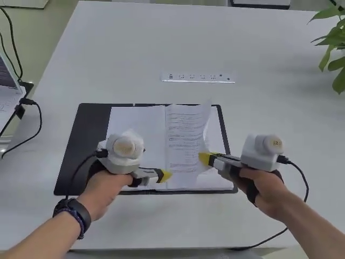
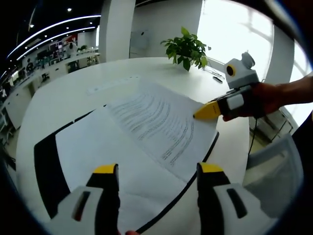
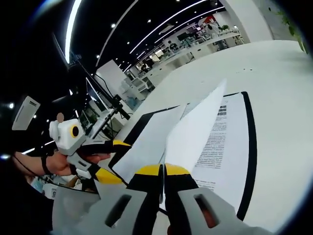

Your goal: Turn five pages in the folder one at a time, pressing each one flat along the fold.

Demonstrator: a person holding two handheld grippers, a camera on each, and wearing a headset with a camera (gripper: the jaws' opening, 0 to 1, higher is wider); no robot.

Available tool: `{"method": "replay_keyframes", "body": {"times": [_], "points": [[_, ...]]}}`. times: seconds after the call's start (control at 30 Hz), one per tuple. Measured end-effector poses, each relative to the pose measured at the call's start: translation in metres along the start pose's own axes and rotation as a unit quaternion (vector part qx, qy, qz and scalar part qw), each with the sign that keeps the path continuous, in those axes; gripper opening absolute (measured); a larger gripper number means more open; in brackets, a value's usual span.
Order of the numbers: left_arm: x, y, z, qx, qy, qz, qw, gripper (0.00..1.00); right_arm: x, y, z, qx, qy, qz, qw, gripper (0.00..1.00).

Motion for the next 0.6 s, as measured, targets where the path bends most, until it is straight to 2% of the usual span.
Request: {"method": "replay_keyframes", "body": {"times": [0.23,0.6], "points": [[0.016,0.024,-0.010,-0.006,-0.001,0.020,0.9998,0.64,0.019,-0.015,-0.003,0.006,0.011,0.011,0.9999,0.00],[0.037,0.051,-0.025,-0.016,0.020,0.046,0.9986,0.64,0.050,-0.042,0.001,0.013,0.025,0.031,0.9991,0.00]]}}
Point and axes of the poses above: the centre of the closed fingertips' face, and the gripper's own axes: y roughly backward along the fingers, x roughly to its left, z roughly out of its top, the point moved 1 cm from there along y, roughly backward along the fingers, and after that the axes turned 4 degrees about x, right-handed, at the moved point
